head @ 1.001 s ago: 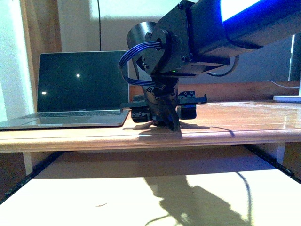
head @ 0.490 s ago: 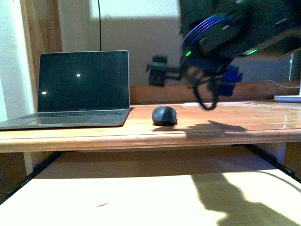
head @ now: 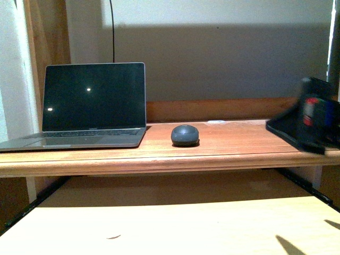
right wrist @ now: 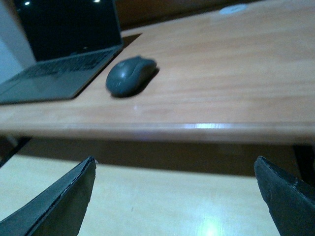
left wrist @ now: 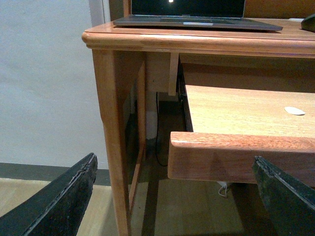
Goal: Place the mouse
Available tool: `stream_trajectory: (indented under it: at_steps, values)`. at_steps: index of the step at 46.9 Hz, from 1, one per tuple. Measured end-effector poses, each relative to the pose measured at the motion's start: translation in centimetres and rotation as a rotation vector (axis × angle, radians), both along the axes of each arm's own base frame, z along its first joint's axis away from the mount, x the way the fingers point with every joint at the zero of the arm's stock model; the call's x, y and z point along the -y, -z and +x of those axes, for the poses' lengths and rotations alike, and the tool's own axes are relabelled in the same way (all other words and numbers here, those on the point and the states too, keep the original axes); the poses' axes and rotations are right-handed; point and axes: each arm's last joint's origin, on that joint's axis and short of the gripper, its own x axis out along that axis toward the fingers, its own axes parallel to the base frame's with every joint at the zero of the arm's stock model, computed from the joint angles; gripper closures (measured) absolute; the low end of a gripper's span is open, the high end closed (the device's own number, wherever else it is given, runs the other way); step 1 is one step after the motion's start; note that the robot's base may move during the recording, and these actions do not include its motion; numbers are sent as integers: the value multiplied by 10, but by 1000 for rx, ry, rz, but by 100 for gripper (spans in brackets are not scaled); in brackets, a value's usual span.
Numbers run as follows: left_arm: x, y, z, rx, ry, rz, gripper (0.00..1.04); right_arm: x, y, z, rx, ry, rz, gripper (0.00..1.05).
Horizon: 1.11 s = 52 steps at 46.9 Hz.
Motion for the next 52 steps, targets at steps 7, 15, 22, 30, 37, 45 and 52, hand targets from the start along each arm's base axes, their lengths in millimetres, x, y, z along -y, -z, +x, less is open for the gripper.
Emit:
stream_trajectory:
  at_steps: [7,15,22,30,37,45,52]
  values:
    - [0,0,0,0,0,0,8,20,29,-30,-31,-104,-22,7]
    - [0,0,0,0,0,0,8,33,62,-60,-94,-238,-77,7]
    - [0,0,0,0,0,0,8,36,76,-73,-111,-295,-104,7]
    - [0,0,0,0,0,0,8,31,83,-70,-97,-264,-147,7]
    - [0,0,0,0,0,0,8,17,88,-60,-82,-241,-175,7]
    - [0,0,0,0,0,0,8,-6,92,-37,-75,-215,-204,7]
    - [0,0,0,0,0,0,8,-25,88,-7,-52,-144,-198,7]
